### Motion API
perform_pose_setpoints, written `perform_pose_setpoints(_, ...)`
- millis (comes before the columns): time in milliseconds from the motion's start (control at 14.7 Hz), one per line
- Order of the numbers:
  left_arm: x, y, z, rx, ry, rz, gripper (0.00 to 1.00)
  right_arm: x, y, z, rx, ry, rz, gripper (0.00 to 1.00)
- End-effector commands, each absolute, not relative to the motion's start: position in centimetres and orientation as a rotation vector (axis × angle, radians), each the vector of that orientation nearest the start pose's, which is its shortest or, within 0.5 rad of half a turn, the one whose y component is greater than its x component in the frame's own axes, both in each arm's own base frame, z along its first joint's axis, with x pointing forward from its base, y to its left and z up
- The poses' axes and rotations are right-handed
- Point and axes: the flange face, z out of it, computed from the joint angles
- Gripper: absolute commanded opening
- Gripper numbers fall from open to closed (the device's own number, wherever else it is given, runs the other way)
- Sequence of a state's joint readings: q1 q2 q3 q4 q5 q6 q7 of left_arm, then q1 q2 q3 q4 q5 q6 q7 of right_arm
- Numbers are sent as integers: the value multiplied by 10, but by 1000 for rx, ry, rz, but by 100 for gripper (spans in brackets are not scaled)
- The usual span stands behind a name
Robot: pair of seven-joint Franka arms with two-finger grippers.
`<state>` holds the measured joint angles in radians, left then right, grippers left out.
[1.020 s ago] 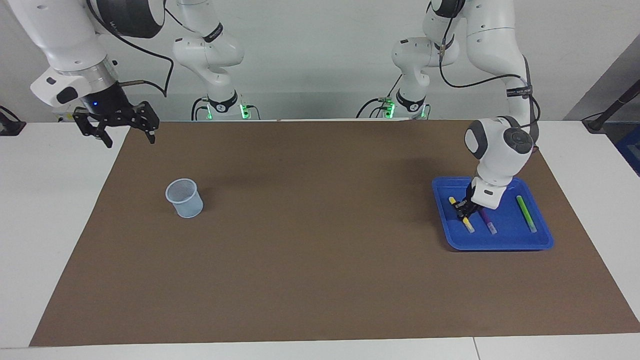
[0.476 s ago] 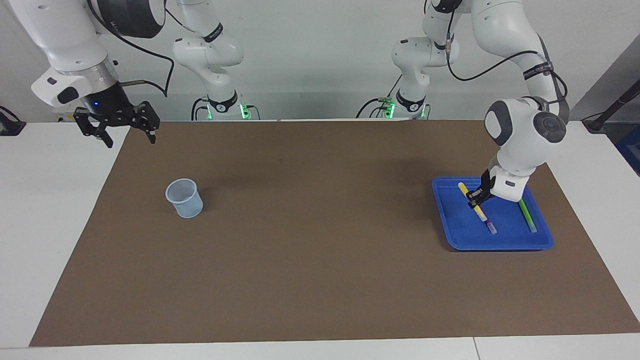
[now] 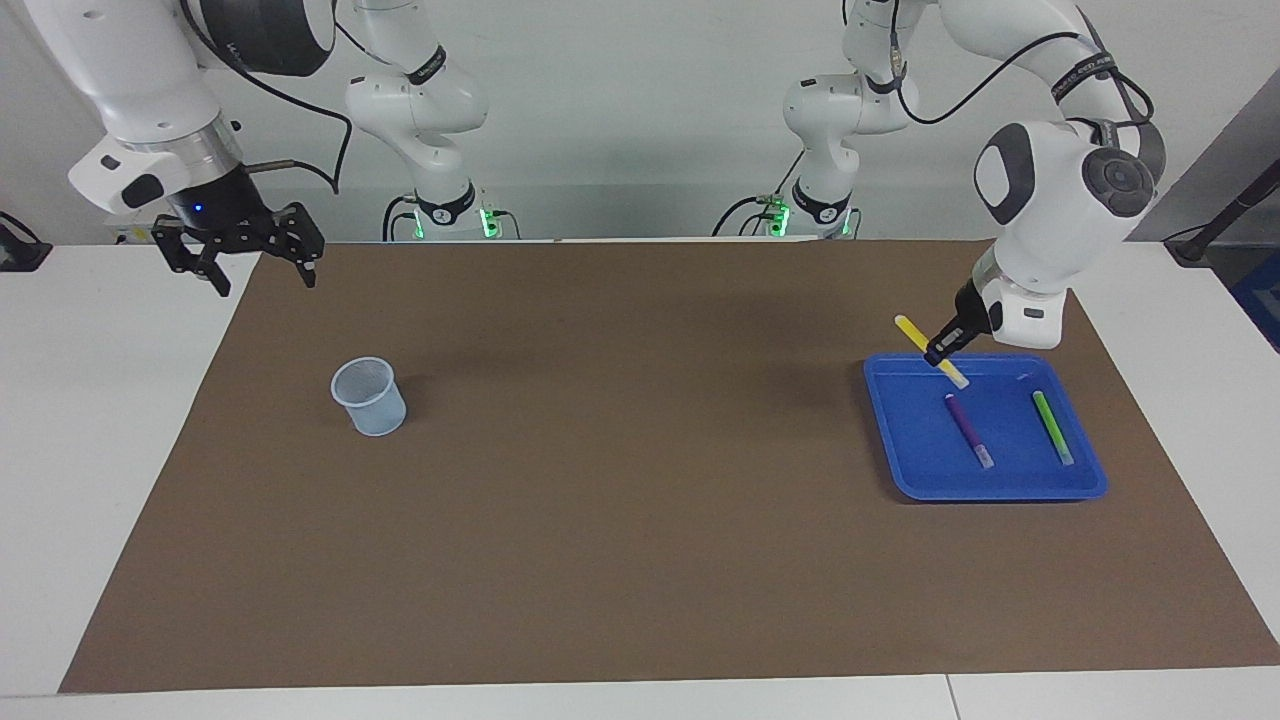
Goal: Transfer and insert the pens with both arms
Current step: 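Lift the yellow pen while the right gripper moves toward it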
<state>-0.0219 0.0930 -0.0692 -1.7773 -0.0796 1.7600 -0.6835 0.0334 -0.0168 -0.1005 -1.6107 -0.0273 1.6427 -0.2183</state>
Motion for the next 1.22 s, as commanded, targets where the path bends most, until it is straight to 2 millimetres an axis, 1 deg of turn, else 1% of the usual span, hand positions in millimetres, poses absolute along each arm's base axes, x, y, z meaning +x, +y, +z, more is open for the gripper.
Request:
perform_pose_setpoints(0, 556, -95, 520, -3001, -1184, 254, 0, 553, -33, 618, -3142, -227, -57, 100)
perform_pose_setpoints(136, 544, -124, 535, -2959, -1382, 293, 0, 552, -19, 614, -3034, -202, -58, 100)
perform_pose_setpoints(272, 535, -160, 544, -2898, -1563, 338, 0, 551, -9, 609, -2957, -190, -54, 100)
perform_pose_setpoints(408, 523, -197, 548, -2835, -1684, 364, 0, 551, 15, 607, -2889, -191, -50, 100)
perform_pose_setpoints(476, 517, -216, 548, -2818, -1726, 365, 0, 551, 25, 606, -2876, -177, -43, 100)
perform_pose_setpoints(544, 514, -229, 546, -2791, -1789, 363, 0, 550, 38, 607, -2849, -181, -40, 100)
perform_pose_setpoints(680, 501, -255, 543, -2760, -1891, 388, 0, 550, 56, 603, -2781, -180, -33, 100)
perform_pose_setpoints(748, 494, -269, 540, -2743, -1920, 397, 0, 551, 64, 598, -2744, -177, -41, 100)
perform_pose_setpoints(816, 486, -283, 541, -2729, -1958, 396, 0, 551, 72, 592, -2714, -174, -38, 100)
perform_pose_setpoints(952, 477, -307, 543, -2654, -2091, 398, 0, 552, 95, 586, -2661, -189, -44, 100)
perform_pose_setpoints(1156, 464, -337, 541, -2550, -2303, 433, 0, 551, 129, 568, -2565, -180, -55, 100)
